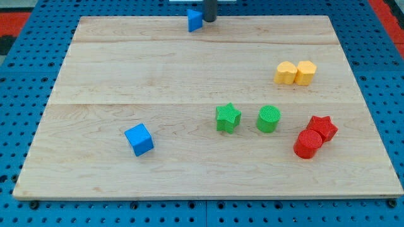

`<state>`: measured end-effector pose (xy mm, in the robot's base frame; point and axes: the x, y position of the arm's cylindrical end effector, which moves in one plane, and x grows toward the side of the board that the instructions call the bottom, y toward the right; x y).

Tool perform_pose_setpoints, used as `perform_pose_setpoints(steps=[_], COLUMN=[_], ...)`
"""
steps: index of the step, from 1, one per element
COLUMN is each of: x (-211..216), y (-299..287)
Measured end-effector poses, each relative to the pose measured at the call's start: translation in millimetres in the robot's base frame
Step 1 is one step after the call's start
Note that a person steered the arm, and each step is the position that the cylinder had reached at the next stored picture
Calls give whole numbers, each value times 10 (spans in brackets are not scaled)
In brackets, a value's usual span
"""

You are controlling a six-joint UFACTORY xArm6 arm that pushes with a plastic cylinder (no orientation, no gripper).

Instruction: Push the blue cube towards the top center

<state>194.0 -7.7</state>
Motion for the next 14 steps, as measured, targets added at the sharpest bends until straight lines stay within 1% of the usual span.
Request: perform_pose_setpoints(steps=[1, 2, 4, 5, 6, 7, 8, 9, 11, 12, 13, 14], x=[24, 364, 2131, 2804, 3395, 3847, 3509, 2888, 1832, 1509, 1803, 1803], y=[-183, 285, 242, 32, -415, -633, -1031, -1005, -984, -950, -932, -1497])
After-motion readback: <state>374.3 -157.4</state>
